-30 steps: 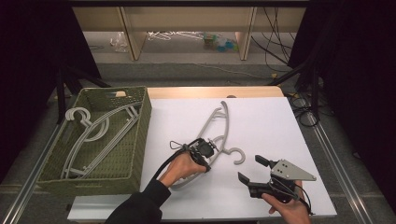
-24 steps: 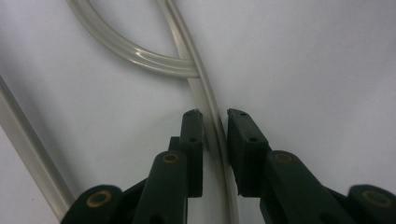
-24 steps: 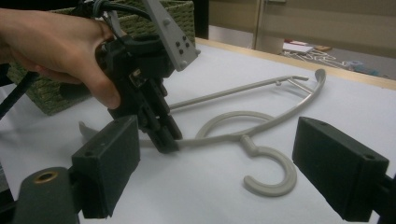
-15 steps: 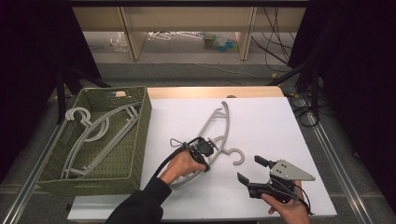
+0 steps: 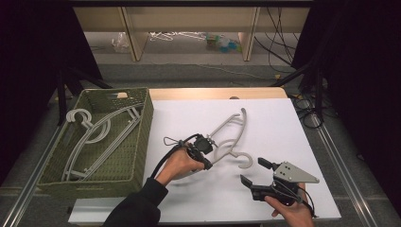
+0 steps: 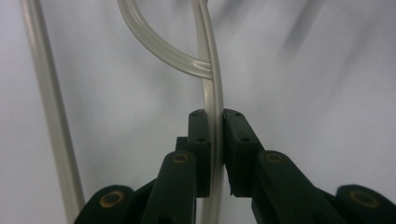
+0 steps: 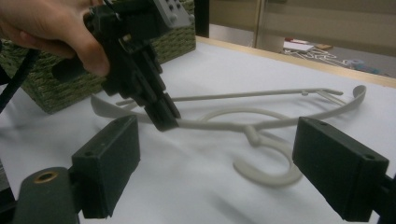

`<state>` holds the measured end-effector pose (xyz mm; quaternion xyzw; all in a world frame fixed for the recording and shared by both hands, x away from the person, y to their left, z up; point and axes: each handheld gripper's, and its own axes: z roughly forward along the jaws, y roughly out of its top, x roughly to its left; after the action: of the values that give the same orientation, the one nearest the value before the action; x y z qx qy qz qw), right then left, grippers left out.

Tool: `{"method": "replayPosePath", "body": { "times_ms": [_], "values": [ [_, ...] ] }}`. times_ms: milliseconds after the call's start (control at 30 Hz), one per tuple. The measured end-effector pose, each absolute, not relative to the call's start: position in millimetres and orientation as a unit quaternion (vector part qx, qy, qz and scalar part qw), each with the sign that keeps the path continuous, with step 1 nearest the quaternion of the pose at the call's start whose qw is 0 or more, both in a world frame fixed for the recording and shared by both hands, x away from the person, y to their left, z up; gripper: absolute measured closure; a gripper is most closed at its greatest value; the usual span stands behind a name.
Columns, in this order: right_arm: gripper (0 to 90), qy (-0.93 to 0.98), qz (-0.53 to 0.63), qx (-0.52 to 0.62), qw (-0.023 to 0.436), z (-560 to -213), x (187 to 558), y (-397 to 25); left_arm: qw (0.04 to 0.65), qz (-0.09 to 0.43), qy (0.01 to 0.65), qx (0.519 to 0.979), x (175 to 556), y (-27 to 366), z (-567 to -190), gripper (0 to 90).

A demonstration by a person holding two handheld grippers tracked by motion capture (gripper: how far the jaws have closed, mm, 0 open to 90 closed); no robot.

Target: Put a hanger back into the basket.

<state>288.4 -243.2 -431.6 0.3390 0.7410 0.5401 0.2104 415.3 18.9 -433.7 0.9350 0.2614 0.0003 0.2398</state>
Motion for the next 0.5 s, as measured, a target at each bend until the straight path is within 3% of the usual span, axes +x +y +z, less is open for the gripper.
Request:
{"method": "replayPosePath", "body": {
  "times_ms": [200, 500],
  "values": [
    [16.0, 0.744, 0.535, 0.34, 0.213, -431.4, 288.5, -244.5, 0.284, -0.014, 0.296, 0.912, 416.5, 40.4, -426.6, 81.6],
    [16.2, 0.748, 0.527, 0.34, 0.219, -432.7, 290.1, -244.5, 0.321, -0.036, 0.289, 0.901, 405.6, 65.9, -420.7, 81.6]
  ]
}}
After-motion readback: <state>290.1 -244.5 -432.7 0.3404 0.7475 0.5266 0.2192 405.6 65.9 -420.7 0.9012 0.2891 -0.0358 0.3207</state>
